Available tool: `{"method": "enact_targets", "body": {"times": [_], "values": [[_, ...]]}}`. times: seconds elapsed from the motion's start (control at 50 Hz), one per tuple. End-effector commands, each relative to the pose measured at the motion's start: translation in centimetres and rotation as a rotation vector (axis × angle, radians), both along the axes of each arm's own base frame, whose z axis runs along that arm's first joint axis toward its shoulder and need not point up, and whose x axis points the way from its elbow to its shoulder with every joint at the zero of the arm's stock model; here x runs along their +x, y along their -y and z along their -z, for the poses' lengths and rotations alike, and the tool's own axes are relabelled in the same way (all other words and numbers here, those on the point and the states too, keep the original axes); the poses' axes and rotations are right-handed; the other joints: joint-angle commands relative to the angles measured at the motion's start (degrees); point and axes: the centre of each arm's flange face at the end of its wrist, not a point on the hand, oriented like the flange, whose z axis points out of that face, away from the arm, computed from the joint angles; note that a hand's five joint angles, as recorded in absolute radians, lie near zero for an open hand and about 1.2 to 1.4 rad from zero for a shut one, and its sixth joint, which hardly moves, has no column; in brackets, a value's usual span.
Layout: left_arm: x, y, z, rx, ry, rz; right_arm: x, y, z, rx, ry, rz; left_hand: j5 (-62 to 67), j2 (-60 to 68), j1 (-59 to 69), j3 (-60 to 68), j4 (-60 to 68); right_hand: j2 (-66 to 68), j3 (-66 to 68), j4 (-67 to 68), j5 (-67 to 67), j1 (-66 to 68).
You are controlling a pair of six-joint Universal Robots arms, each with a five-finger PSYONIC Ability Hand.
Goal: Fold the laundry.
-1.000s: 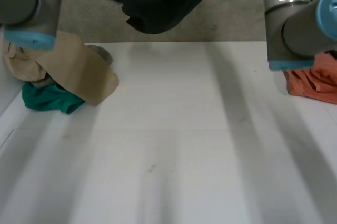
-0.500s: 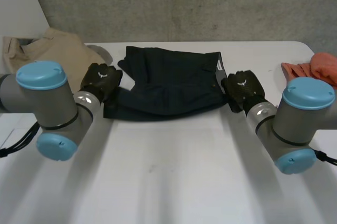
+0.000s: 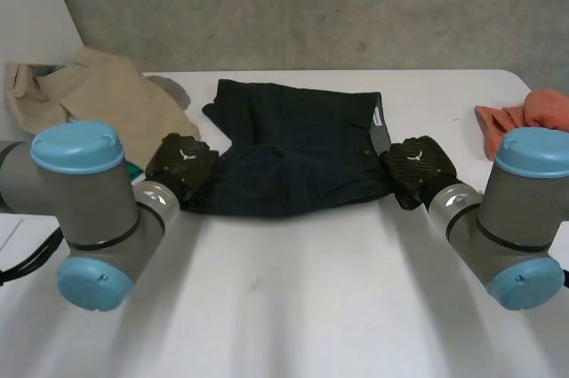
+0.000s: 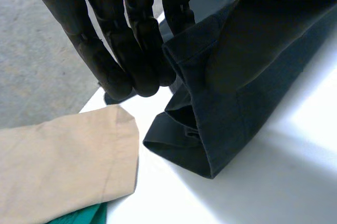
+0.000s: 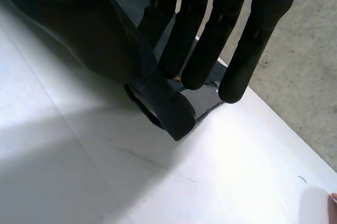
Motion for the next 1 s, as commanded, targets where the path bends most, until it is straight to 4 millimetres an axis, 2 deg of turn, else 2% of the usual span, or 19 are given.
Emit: {"method": "enact_targets", "body": {"times": [0.02, 0.14, 0.22, 0.28, 0.3, 0.36, 0.44, 0.5, 0.56, 0.58, 0.7, 0.74, 0.76, 0.82, 0.9, 0.92, 0.98, 1.0], "values": [[1.1, -2.0, 0.1, 0.086, 0.105, 0.037, -0.6, -1.0, -0.8, 0.026, -0.071, -0.019, 14.0, 11.7, 14.0, 12.1, 11.8, 12.8, 12.0, 11.6, 12.1, 15.0], [2.4, -3.4, -1.2, 0.140, 0.141, 0.017, -1.4, -2.8, -1.4, 0.110, -0.186, -0.063, 14.0, 11.7, 14.0, 12.1, 11.8, 12.8, 12.0, 11.6, 12.1, 15.0], [3.5, -5.4, -2.1, 0.221, 0.185, 0.010, -2.4, -4.8, -1.8, 0.217, -0.291, -0.100, 14.0, 11.7, 14.0, 12.1, 11.8, 12.8, 12.0, 11.6, 12.1, 15.0], [4.0, -7.6, -2.5, 0.327, 0.228, 0.028, -3.5, -6.7, -2.1, 0.307, -0.369, -0.130, 14.0, 11.7, 14.0, 12.1, 11.8, 12.8, 12.0, 11.6, 12.1, 15.0], [4.1, -9.0, -2.5, 0.393, 0.255, 0.051, -4.1, -7.6, -2.2, 0.347, -0.402, -0.145, 14.0, 11.7, 14.0, 12.1, 11.8, 12.8, 12.0, 11.6, 12.1, 15.0], [4.1, -11.2, -2.1, 0.497, 0.291, 0.100, -5.0, -9.0, -2.2, 0.405, -0.462, -0.193, 14.0, 11.7, 14.0, 12.1, 11.8, 12.8, 12.0, 11.6, 12.1, 15.0], [3.4, -12.7, -2.1, 0.518, 0.315, 0.149, -5.5, -9.8, -1.9, 0.416, -0.500, -0.245, 14.0, 11.7, 14.0, 12.1, 11.8, 12.8, 12.0, 11.6, 12.1, 15.0], [3.1, -12.9, -1.9, 0.505, 0.330, 0.149, -5.5, -9.6, -1.7, 0.403, -0.498, -0.258, 14.0, 11.7, 14.0, 12.1, 11.8, 12.8, 12.0, 11.6, 12.1, 15.0], [2.7, -11.6, -2.8, 0.432, 0.322, 0.117, -5.6, -9.3, -1.5, 0.396, -0.479, -0.247, -8.1, -10.4, -8.1, -10.0, -10.3, 12.8, 12.0, 11.6, 12.1, 15.0], [2.5, -10.9, -3.6, 0.385, 0.314, 0.096, -5.7, -9.1, -1.4, 0.398, -0.473, -0.239, -28.5, -30.8, -28.5, -30.4, -30.7, 12.8, 12.0, 11.6, 12.1, 15.0], [1.2, -8.4, -6.7, 0.218, 0.264, 0.078, -6.1, -8.6, -1.2, 0.395, -0.451, -0.218, -55.6, -57.9, -55.6, -57.5, -57.8, 12.8, 12.0, 11.6, 12.1, 15.0], [0.2, -7.1, -8.2, 0.136, 0.226, 0.105, -6.1, -8.5, -1.2, 0.391, -0.442, -0.220, -56.0, -58.3, -56.0, -57.9, -58.2, 12.8, 12.0, 11.6, 12.1, 15.0], [-0.1, -6.5, -8.4, 0.113, 0.216, 0.117, -6.1, -8.5, -1.2, 0.389, -0.440, -0.222, -56.0, -58.3, -56.0, -57.9, -58.2, 12.8, 12.0, 11.6, 12.1, 15.0], [-1.7, -2.8, -8.2, 0.053, 0.189, 0.167, -6.0, -8.4, -1.2, 0.378, -0.428, -0.226, -56.0, -58.3, -56.0, -57.9, -58.2, 12.8, 12.0, 11.6, 12.1, 15.0], [-3.5, 0.8, -7.2, 0.016, 0.172, 0.243, -5.8, -8.3, -1.2, 0.363, -0.425, -0.228, -51.8, -54.1, -51.8, -53.7, -54.0, 12.8, 12.0, 11.6, 12.1, 15.0], [-4.1, 2.3, -6.7, -0.001, 0.165, 0.266, -5.8, -8.2, -1.2, 0.359, -0.424, -0.227, -47.1, -49.4, -47.1, -49.0, -49.3, 12.8, 12.0, 11.6, 12.1, 15.0], [-4.8, 4.2, -5.8, -0.015, 0.154, 0.302, -5.7, -8.1, -1.2, 0.349, -0.418, -0.224, -42.4, -44.7, -42.4, -44.3, -44.6, 12.8, 12.0, 11.6, 12.1, 15.0], [-5.2, 5.4, -4.9, -0.019, 0.151, 0.331, -5.7, -8.1, -1.1, 0.347, -0.415, -0.222, -37.9, -40.2, -37.9, -39.8, -40.1, 12.8, 12.0, 11.6, 12.1, 15.0]]}}
